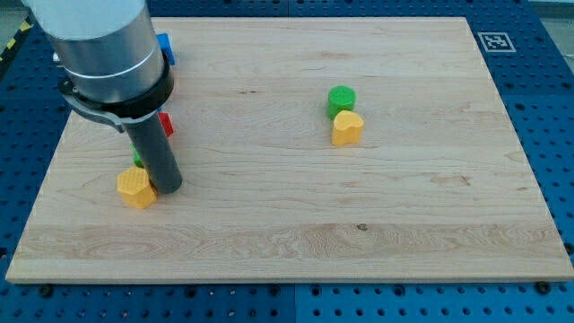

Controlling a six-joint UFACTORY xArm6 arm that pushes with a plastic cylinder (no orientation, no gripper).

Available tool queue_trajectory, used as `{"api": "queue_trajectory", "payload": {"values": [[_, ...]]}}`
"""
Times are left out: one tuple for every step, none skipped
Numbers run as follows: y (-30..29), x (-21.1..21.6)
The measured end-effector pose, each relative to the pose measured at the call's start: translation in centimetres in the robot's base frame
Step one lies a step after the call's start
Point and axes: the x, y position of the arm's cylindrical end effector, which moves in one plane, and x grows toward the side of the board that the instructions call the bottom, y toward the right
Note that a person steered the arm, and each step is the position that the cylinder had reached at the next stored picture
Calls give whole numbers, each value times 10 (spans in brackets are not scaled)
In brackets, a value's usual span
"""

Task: Place the yellow heart horizontally to the right of the yellow hexagon

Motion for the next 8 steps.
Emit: {"api": "queue_trajectory", "payload": {"values": [[18, 0], [99, 0], [183, 1], [247, 1], [300, -12], [335, -42], [336, -89], [328, -112]]}}
